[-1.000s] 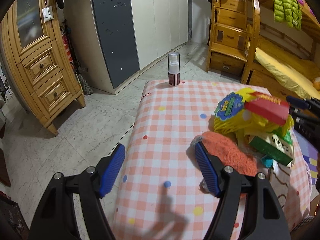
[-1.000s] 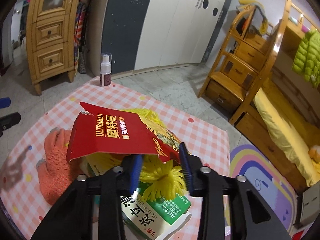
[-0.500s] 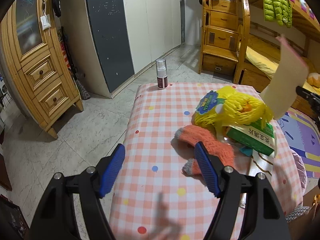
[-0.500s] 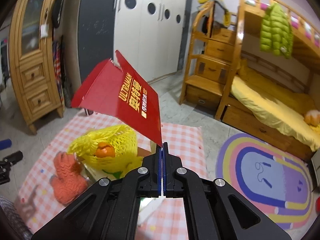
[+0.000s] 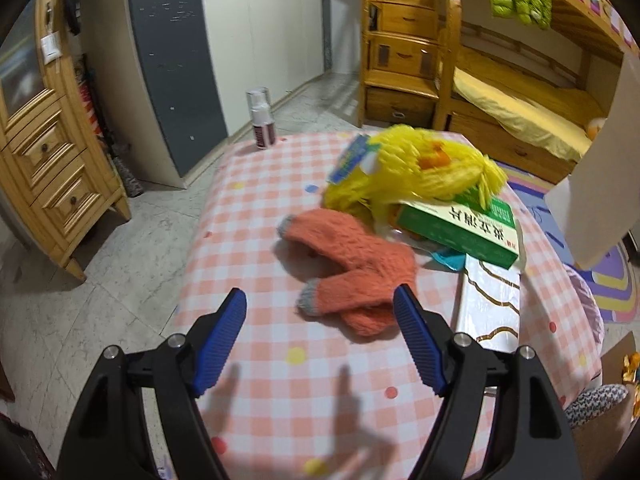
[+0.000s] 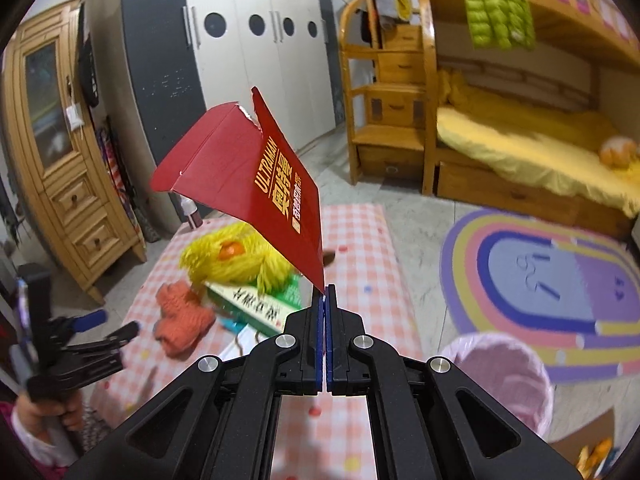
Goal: Collect trash
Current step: 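Grasp the orange glove with the left tool while the right tool holds the red box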
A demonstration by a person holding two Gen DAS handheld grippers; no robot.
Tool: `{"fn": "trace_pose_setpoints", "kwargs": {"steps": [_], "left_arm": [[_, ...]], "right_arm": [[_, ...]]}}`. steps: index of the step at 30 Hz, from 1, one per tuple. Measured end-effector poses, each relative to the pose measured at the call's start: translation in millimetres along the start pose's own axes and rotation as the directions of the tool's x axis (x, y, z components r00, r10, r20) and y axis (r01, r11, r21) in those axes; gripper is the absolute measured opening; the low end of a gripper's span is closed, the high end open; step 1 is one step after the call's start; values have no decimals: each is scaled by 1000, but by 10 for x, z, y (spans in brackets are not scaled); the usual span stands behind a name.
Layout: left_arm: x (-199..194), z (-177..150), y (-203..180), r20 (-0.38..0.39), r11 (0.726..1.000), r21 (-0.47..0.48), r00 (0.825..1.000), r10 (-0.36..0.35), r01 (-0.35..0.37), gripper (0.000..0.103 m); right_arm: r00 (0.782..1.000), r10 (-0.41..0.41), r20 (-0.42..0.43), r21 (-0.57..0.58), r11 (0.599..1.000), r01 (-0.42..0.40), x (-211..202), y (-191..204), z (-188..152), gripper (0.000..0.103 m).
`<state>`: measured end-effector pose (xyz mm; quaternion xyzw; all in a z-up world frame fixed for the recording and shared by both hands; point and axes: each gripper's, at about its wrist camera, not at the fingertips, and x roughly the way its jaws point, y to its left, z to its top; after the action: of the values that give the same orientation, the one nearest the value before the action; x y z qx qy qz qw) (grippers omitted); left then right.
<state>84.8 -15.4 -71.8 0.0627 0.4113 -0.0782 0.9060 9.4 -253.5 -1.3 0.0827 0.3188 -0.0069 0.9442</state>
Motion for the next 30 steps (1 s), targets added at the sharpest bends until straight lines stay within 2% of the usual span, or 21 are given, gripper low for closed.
{"fn": "trace_pose_setpoints", "kwargs": {"steps": [5, 11, 12, 16, 17, 18, 19, 20, 26, 30], "left_arm": [[275, 1, -129, -56, 1000, -3, 998, -27, 26, 74], [479, 46, -353, -77, 999, 11, 996, -38, 39, 72], [505, 51, -376, -81, 999, 19, 996, -33, 35, 71], [609, -20, -417, -107, 998, 58, 994, 6, 0, 53], [572, -33, -385, -95, 999, 50, 995, -5, 10, 44], [531, -38, -350, -88, 999, 46, 996, -14, 18, 39], [476, -35, -319, -80, 999, 42, 996, -27, 30, 26], [382, -26, -269, -69, 998, 37, 997, -43, 46, 21], [-214, 92, -131, 29, 991, 40, 991, -128, 127, 18], [-568, 174, -198, 84, 980, 70, 978, -190, 184, 18]], "right_arm": [[1000, -17, -2, 20, 1000, 17, 13, -1, -106, 0], [999, -19, -26, 28, 999, 20, 98, -23, -145, 0], [999, -20, -29, 28, 999, 21, 108, -26, -151, 0], [999, -17, -32, 41, 999, 18, 78, -55, -203, 0], [999, -16, -31, 41, 999, 17, 63, -65, -213, 0], [999, -14, -29, 41, 999, 15, 42, -66, -220, 0], [1000, -12, -25, 40, 999, 13, 16, -58, -221, 0], [1000, -7, -21, 41, 999, 8, -8, -52, -218, 0], [999, 22, 26, 39, 999, -23, -223, -7, -191, 0], [998, 34, 47, 42, 998, -36, -340, -23, -206, 0]]}}
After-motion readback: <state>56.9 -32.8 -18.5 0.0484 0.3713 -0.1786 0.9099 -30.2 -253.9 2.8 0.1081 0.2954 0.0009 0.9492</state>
